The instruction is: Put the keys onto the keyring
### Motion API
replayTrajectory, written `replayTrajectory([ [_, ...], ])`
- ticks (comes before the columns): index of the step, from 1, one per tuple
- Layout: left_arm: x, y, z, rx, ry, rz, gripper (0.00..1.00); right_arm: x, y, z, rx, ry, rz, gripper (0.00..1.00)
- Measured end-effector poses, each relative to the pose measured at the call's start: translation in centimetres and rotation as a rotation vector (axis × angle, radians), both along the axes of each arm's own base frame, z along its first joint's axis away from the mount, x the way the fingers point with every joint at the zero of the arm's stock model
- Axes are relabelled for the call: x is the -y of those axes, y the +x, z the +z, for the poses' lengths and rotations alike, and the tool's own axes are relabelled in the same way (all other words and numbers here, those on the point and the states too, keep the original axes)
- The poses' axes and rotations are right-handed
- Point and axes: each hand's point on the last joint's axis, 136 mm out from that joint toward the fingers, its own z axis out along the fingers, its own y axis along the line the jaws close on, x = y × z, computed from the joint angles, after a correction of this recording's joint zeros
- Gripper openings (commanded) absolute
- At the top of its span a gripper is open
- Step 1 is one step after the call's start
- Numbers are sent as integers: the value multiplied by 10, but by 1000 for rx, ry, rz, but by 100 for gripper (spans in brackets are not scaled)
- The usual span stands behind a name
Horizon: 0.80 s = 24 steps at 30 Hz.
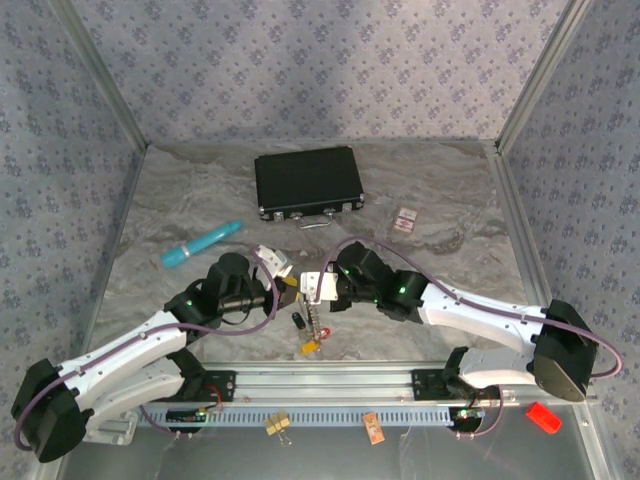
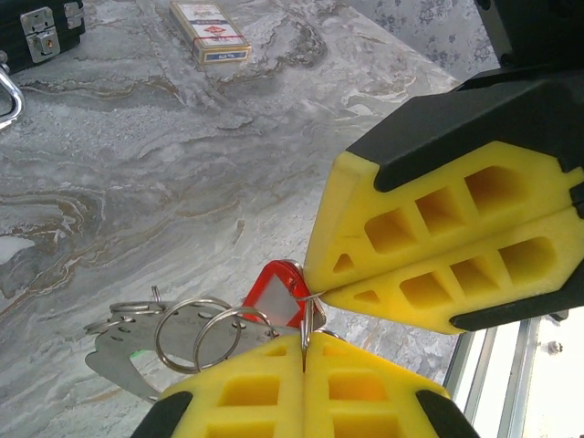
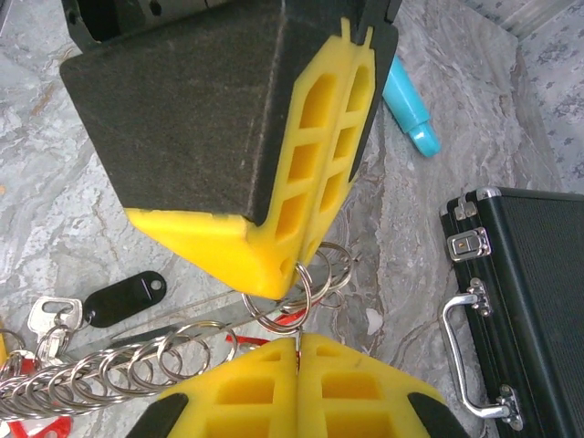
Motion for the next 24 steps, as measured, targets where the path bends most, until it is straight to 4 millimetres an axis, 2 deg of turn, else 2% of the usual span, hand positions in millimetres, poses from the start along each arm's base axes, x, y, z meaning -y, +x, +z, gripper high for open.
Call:
replayTrajectory([
  [11,1,1,1,4,-5,3,0,-3,-11,0,-14,-15,43,0],
  [19,1,1,2,6,-10,1,0,-4,-11,1,-21,-19,48,0],
  [24,1,3,11,30,-38,10,0,-5,-11,4,-21,-11,45,0],
])
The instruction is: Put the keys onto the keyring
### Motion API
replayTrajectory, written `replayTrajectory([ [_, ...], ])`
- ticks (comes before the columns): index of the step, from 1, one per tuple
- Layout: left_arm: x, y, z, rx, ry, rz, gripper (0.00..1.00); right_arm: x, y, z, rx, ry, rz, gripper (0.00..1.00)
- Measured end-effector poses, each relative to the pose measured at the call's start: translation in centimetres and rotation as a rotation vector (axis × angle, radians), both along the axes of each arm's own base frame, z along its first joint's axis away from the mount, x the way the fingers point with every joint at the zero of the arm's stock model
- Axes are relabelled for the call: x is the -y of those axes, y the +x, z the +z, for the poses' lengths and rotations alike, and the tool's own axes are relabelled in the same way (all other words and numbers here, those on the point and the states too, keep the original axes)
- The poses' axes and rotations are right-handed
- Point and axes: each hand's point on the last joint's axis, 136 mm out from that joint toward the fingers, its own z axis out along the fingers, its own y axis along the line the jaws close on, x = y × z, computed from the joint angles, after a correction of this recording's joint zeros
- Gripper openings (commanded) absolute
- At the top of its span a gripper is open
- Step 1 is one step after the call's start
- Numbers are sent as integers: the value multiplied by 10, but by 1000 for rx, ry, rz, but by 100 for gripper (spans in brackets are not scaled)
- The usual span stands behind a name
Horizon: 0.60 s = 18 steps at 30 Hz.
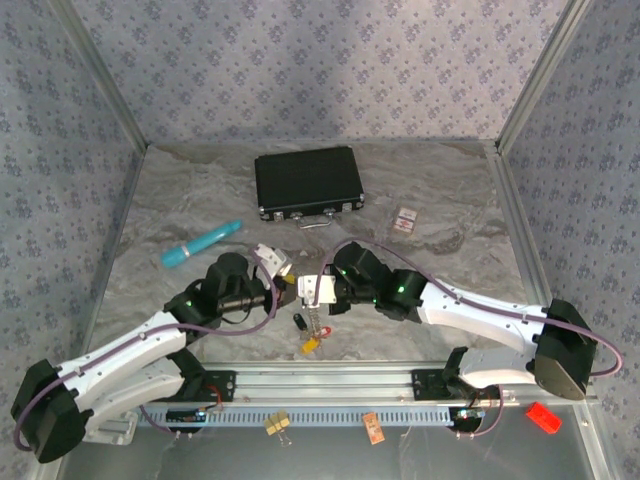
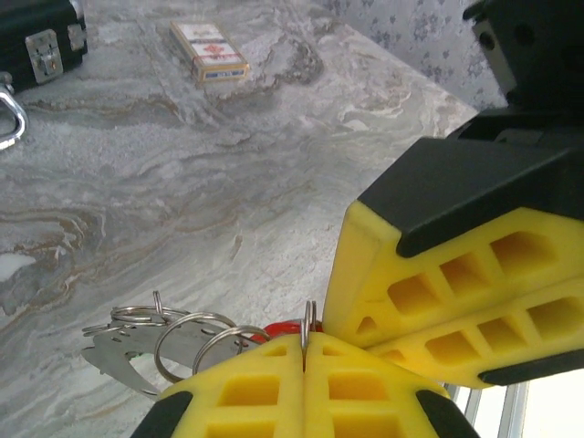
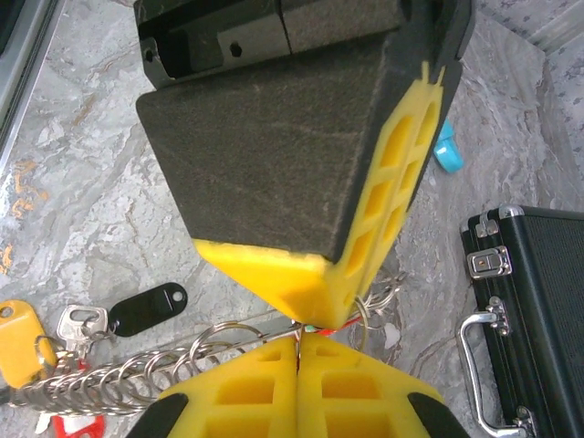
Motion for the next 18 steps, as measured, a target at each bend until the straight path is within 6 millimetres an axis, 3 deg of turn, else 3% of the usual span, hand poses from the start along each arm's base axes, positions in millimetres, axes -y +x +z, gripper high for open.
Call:
replayTrajectory([
  [2,0,0,2,16,-15,4,0,-1,0,2,-3,7,-4,2],
  [6,-1,1,5,46,-46,10,0,-2,-4,1,-44,22,-6,29],
  [9,-1,4,15,101,-79,19,0,-1,-16,1,-118,36,25,40],
  [13,-2,2,30,226,-124,-8,0,12,-25,16,-253,90,51,39],
  [18,-5,-5,36,393,-133,-55,0,33,-7,53,-326,220,-12,32],
])
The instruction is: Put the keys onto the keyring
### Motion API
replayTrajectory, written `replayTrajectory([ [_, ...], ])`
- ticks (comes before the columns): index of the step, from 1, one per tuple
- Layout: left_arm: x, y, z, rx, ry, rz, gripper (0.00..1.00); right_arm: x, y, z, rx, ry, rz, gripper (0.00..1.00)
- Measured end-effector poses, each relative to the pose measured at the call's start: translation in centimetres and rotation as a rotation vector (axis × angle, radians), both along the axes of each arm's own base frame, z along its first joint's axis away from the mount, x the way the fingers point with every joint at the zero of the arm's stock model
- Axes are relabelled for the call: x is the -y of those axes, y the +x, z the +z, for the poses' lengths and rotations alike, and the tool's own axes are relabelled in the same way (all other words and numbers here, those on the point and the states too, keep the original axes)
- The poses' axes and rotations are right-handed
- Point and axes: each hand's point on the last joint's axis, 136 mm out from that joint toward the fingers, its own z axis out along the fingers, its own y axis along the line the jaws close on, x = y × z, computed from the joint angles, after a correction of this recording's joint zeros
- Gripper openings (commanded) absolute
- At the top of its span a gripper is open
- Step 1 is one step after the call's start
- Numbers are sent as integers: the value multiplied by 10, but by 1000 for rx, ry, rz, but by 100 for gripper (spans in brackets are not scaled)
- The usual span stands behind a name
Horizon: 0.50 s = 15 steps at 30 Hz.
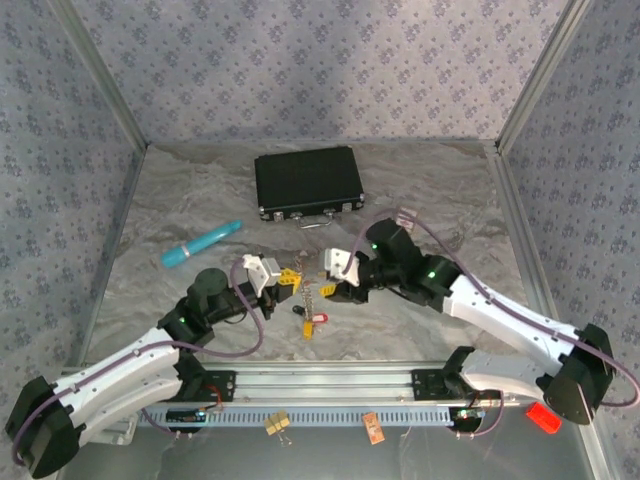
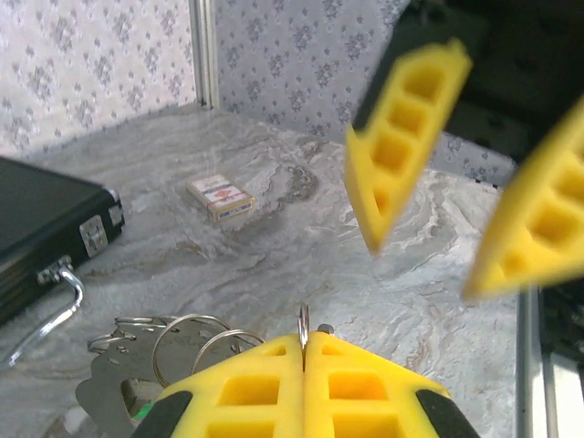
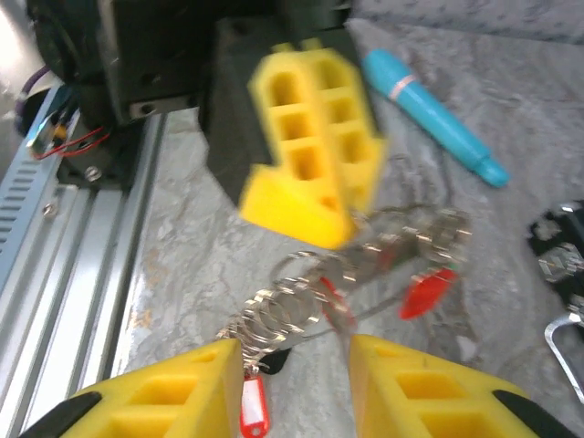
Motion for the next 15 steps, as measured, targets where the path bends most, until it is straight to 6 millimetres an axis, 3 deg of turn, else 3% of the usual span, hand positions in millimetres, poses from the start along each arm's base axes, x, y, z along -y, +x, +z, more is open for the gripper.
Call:
replayTrajectory([
  [6,5,-8,12,123,1,-68,0,1,8,22,-4,97,-48,30],
  [15,10,-20,14,161,1,-145,0,-13,5,18,-75,133,-4,30],
])
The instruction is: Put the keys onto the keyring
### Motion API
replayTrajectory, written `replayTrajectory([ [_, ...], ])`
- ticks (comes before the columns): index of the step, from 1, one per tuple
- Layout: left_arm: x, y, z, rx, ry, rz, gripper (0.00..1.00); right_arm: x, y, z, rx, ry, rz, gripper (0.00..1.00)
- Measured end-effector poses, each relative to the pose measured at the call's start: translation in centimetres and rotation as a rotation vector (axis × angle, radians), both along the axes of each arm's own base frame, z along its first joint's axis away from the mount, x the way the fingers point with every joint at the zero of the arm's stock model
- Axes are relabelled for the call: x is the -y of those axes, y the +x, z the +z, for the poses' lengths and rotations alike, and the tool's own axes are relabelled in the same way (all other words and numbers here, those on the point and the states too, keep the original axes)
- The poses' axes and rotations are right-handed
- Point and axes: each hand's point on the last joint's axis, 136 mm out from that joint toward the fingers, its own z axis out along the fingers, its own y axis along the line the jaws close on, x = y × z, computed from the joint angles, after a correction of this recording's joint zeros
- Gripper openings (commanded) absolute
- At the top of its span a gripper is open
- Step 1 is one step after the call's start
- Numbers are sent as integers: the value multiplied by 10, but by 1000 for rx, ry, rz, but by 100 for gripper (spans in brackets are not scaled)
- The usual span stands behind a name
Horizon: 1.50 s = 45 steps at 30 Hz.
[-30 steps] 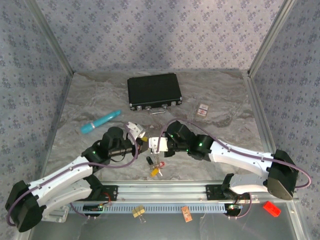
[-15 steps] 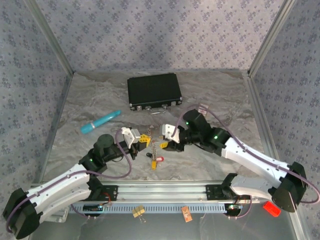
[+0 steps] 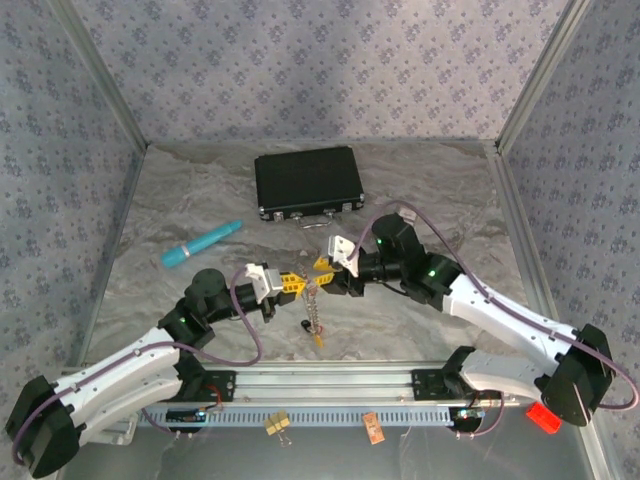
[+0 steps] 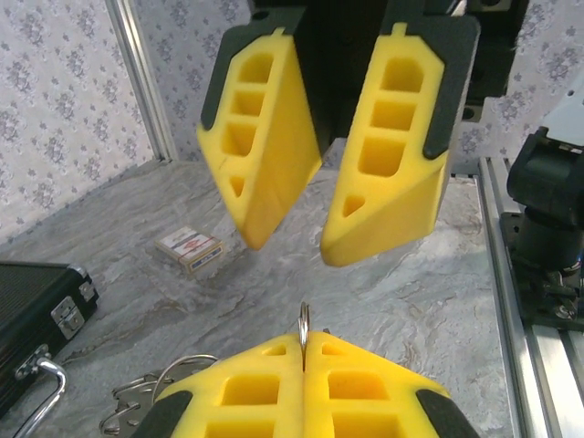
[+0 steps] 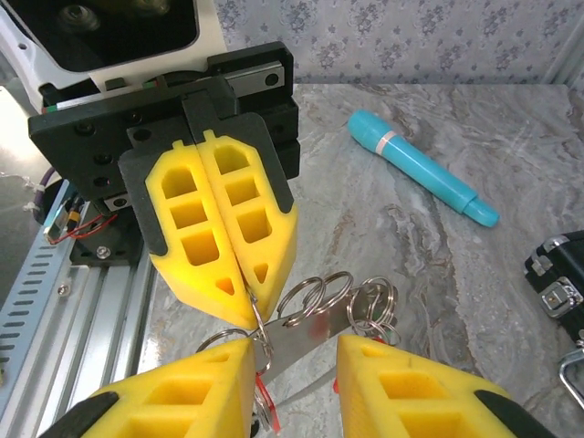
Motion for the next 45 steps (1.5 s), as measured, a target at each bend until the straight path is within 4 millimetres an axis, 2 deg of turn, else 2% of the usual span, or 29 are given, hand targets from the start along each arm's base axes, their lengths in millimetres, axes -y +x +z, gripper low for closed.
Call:
replayTrajectory([
  [13,4,-2,2,9,-9,-16,0,-8,-4,-14,-51,-22,35,22],
  [16,4,-1,2,10,-10,-16,0,-9,-4,-17,-58,-28,38,17],
  [20,4,-1,1,8,-8,-12,0,-10,-7,-21,-70,-37,55,0],
  [23,4,-1,1,7,-7,-11,2,-10,-8,-22,-71,-40,62,0],
  [26,4,1,0,-1,-2,4,23,-9,-8,-22,-70,-49,64,0],
  [27,4,2,0,-6,1,11,26,-9,-9,-23,-70,-60,63,0],
  [34,0,10,11,-12,56,62,27,-1,-4,-25,-26,-197,34,0],
  [43,2,8,-12,-70,168,39,26,-3,-3,-28,42,-393,37,0],
  [45,3,6,-17,-85,182,26,23,-5,-4,-26,58,-417,44,0],
])
